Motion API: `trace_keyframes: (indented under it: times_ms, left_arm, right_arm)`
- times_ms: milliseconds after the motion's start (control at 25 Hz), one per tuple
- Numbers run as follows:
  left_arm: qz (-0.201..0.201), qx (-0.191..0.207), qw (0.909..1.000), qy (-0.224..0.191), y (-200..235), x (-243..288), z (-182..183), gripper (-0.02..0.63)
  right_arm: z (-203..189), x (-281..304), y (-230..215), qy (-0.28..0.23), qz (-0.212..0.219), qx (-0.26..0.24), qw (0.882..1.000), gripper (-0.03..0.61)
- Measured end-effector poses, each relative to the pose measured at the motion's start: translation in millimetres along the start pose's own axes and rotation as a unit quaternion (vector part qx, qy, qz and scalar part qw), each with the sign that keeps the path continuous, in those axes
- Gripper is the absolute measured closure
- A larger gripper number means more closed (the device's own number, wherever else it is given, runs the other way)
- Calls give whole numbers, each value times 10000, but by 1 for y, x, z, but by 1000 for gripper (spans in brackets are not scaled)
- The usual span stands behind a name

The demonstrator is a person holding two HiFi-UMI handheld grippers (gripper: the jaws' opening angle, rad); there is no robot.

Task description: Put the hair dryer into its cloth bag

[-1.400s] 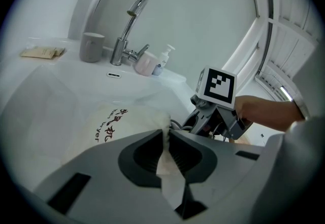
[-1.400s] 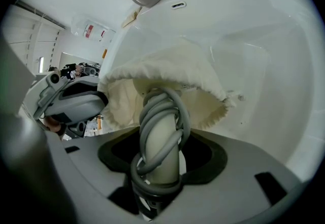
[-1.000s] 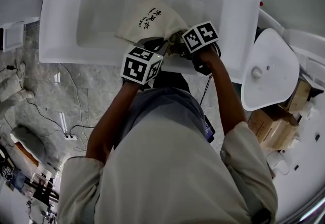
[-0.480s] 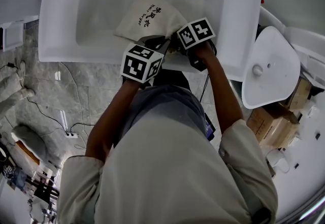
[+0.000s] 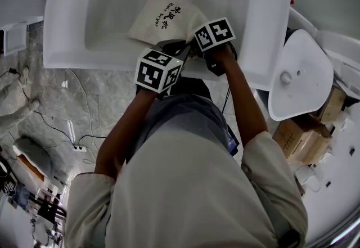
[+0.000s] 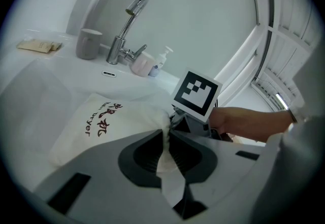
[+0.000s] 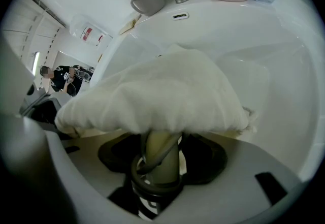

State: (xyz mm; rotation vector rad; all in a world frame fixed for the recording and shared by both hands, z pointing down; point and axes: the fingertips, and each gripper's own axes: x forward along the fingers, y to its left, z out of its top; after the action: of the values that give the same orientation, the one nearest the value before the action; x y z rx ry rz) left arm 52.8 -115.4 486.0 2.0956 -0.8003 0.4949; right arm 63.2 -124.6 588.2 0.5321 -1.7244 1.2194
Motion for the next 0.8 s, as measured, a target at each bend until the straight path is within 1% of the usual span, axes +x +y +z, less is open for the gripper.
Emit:
trace_keyframes:
  times_ms: [400, 600, 800]
  left_arm:
    - [-78, -243, 9996, -134, 0, -3, 6, 569]
    - [-75, -268, 9995, -162, 0, -5, 8, 569]
    - [-89, -345, 9992, -171, 2, -4, 7, 569]
  right_arm:
    - [13, 7, -1, -373, -15, -98, 9993, 333]
    - [19, 12, -4, -553, -71, -71, 9984, 333]
    - [23, 18, -7, -657, -9, -122, 9978, 333]
